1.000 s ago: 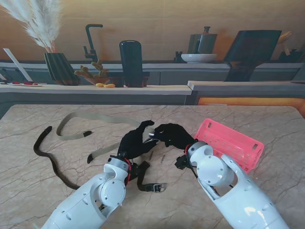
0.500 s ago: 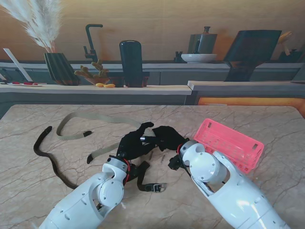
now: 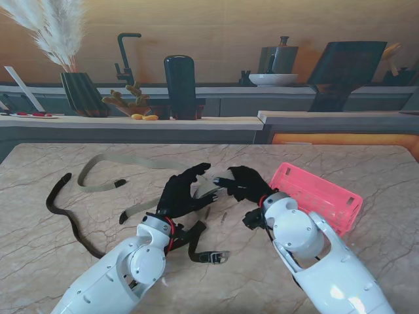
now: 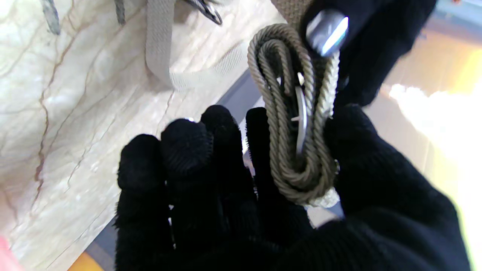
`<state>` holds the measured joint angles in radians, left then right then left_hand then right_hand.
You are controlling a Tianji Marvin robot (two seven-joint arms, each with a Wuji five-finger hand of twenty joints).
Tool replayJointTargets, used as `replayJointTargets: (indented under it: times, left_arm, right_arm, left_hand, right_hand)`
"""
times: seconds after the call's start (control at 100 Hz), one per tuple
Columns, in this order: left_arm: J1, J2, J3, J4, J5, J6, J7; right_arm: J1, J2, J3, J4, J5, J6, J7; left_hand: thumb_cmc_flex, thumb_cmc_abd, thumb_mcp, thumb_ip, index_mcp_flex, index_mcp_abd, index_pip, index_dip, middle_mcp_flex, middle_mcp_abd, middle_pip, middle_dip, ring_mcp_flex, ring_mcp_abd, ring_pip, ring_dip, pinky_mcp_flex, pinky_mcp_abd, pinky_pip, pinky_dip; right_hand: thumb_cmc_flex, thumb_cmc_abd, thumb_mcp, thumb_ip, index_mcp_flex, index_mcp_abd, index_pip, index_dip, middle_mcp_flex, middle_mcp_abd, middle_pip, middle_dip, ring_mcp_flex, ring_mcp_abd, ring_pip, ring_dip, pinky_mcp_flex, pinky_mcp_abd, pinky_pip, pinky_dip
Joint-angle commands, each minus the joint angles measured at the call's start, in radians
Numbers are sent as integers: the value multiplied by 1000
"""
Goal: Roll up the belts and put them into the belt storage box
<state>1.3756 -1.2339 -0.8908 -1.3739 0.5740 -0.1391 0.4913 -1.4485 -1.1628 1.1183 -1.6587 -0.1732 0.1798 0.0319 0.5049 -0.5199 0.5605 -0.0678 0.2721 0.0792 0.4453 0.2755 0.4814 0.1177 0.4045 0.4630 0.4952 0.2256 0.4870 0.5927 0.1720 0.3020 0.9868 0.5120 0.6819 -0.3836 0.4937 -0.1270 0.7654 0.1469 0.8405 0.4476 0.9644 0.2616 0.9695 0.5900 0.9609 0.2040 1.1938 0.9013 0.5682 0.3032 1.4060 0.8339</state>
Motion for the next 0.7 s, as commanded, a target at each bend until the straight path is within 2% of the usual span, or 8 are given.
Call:
replayJointTargets:
  times: [0.0, 0.15, 0.32, 0.51, 0.64, 0.69]
  left_arm:
    - [14, 2, -7, -14, -8, -9, -5]
    - [19, 0, -14, -16, -32, -15, -18]
    - [14, -10, -4, -4, -67, -31, -14]
    - [11, -27, 11, 3, -105, -55, 10]
    - [14, -40, 20, 5, -136, -84, 28]
    - [13, -44, 25, 8, -139, -94, 37]
  right_arm:
    - [-25, -5, 24, -31, 21, -5, -31]
    - [-74, -15, 92, -74, 143, -31, -45]
    - [-113, -18, 148, -110, 340, -22, 7]
    - [-112, -27, 164, -101, 563, 45, 72]
    - [-85, -35, 151, -64, 661, 96, 109]
    - [-70, -35, 143, -42, 690, 113, 134]
  left_hand:
    - [-27, 30, -22, -15, -19, -39, -40, -10, -75, 11, -62, -44, -76, -36, -78, -49, -45, -20, -63, -29]
    - [-24, 37, -33, -13, -18, -41, -46, -12, -124, 20, -105, -86, -139, -64, -155, -102, -86, -59, -161, -65]
    - [-32, 43, -37, -11, -62, -30, -61, -18, -170, 22, -120, -115, -173, -78, -189, -131, -104, -96, -217, -92]
    - [-71, 80, -80, -13, -122, -4, -110, -48, -240, 33, -130, -148, -222, -87, -209, -158, -129, -142, -267, -129]
    - [-94, 110, -115, -14, -120, 1, -160, -77, -249, 33, -121, -158, -233, -91, -206, -168, -137, -158, -279, -142]
    - [-97, 145, -154, -14, -116, 3, -188, -93, -255, 31, -113, -158, -238, -93, -200, -170, -138, -164, -279, -145]
  right_hand:
    - [139, 86, 121, -5, 13, -177, 102, 32, 11, 44, 74, 37, 39, -57, 65, 30, 13, -73, 59, 29]
    - [135, 98, 95, 1, 8, -201, 102, 45, 15, 37, 135, 92, 51, -89, 160, 81, 13, -97, 52, 28]
    - [133, 105, 76, 8, 7, -212, 99, 45, 28, 24, 168, 136, 66, -112, 208, 111, 27, -115, 68, 36]
    - [132, 102, 73, 14, 9, -204, 95, 38, 39, 21, 189, 161, 78, -117, 243, 128, 36, -123, 92, 49]
    - [130, 100, 72, 16, 13, -201, 92, 33, 49, 19, 204, 176, 88, -121, 266, 137, 43, -127, 109, 58]
    - [127, 99, 72, 17, 14, -203, 90, 30, 53, 17, 211, 181, 93, -124, 276, 140, 46, -130, 114, 60]
